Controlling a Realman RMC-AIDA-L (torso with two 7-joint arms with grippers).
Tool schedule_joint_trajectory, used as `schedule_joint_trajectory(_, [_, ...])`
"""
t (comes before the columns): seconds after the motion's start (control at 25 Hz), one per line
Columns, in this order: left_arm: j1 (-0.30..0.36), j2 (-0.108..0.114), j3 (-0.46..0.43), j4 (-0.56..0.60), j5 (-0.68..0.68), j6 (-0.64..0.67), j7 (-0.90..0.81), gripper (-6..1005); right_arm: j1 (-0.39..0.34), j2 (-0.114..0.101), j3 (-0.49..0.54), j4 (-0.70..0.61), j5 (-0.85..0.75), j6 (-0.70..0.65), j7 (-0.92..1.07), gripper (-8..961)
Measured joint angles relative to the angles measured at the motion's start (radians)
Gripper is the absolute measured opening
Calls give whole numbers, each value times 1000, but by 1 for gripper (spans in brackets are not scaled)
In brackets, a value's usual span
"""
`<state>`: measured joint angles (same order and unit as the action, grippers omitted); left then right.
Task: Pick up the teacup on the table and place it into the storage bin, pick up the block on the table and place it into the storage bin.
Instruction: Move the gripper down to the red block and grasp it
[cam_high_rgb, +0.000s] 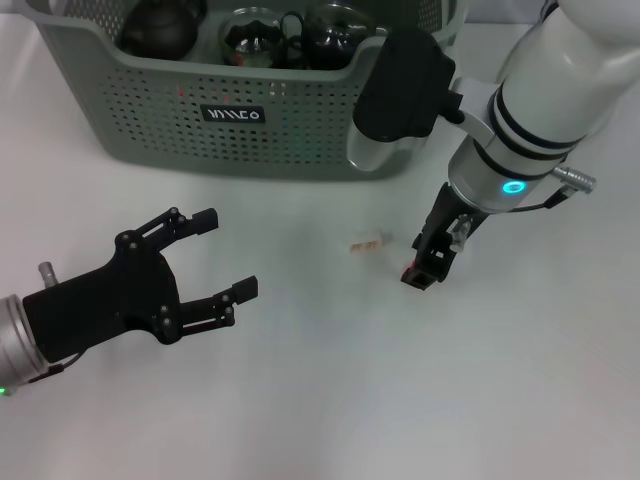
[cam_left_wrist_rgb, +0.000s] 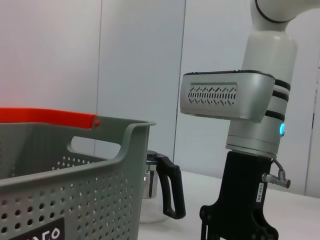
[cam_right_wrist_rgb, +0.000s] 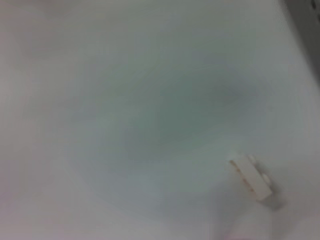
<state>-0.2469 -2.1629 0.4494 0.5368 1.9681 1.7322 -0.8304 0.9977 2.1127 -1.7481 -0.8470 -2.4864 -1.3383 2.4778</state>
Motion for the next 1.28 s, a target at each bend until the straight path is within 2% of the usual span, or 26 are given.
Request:
schedule_joint_trajectory(0.28, [0, 0, 0, 0, 0, -6, 1, 904, 20, 0, -7, 75, 18, 45, -2, 458])
schedule_joint_trajectory(0.8, [0, 0, 1, -11, 0, -13, 3, 904, 23, 0, -16, 107, 43, 68, -13, 455])
schedule_joint_trajectory(1.04, [0, 0, 1, -11, 0, -13, 4, 904, 23, 0, -16, 117, 43, 76, -13, 355])
schedule_joint_trajectory(1.28, [0, 0, 0, -11, 0, -13, 4, 904, 24, 0, -16, 122, 43, 81, -13, 346])
